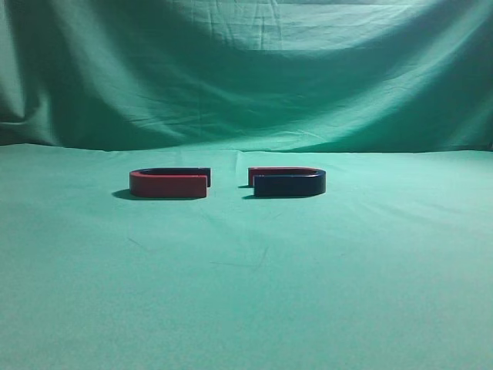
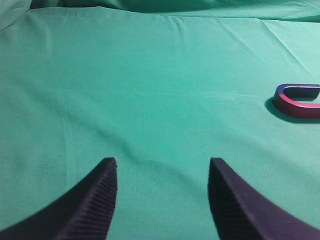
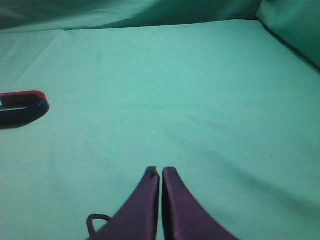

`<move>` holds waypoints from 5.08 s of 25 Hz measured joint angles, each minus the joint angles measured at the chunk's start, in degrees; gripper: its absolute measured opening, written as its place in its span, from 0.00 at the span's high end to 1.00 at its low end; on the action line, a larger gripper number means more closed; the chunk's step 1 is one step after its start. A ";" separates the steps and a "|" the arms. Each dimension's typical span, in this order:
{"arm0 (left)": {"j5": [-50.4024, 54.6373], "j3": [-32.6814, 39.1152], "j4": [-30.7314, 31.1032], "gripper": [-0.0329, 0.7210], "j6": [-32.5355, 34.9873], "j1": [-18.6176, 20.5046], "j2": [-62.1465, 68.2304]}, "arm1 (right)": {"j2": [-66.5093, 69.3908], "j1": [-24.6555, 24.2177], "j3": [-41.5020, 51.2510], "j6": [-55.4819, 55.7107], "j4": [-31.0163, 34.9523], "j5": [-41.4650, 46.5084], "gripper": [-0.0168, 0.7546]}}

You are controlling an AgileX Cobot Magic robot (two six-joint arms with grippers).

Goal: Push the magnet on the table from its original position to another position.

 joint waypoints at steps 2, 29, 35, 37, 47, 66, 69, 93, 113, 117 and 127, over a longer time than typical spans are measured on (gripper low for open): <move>0.00 0.00 0.00 0.46 0.00 0.00 0.00 | 0.00 0.00 0.00 0.00 0.00 0.00 0.98; 0.00 0.00 0.00 0.46 0.00 0.00 0.00 | 1.54 0.00 -8.35 2.53 2.61 -30.45 0.98; 0.00 0.00 0.00 0.46 0.00 0.00 0.00 | 17.88 0.00 -27.14 0.20 2.17 -4.92 0.98; 0.00 0.00 0.00 0.46 0.00 0.00 0.00 | 24.33 0.00 -32.55 0.20 2.56 3.44 0.98; 0.00 0.00 0.00 0.46 0.00 0.00 0.00 | 47.16 0.00 -46.56 -8.38 8.44 20.45 0.98; 0.00 0.00 0.00 0.46 0.00 0.00 0.00 | 87.62 12.80 -66.06 -9.43 17.00 31.43 0.98; 0.00 0.00 0.00 0.46 0.00 0.00 0.00 | 94.08 14.71 -69.66 -8.77 16.78 31.10 0.98; 0.00 0.00 0.00 0.46 0.00 0.00 0.00 | 121.40 16.44 -90.27 -1.28 12.41 31.68 0.98; 0.00 0.00 0.00 0.46 0.00 0.00 0.00 | 122.21 21.20 -90.27 0.08 15.35 26.62 0.98; 0.00 0.00 0.00 0.46 0.00 0.00 0.00 | 121.21 21.20 -92.91 0.14 14.66 33.87 0.98; 0.00 0.00 0.00 0.46 0.00 0.00 0.00 | 107.24 21.20 -102.20 3.67 13.36 47.12 0.98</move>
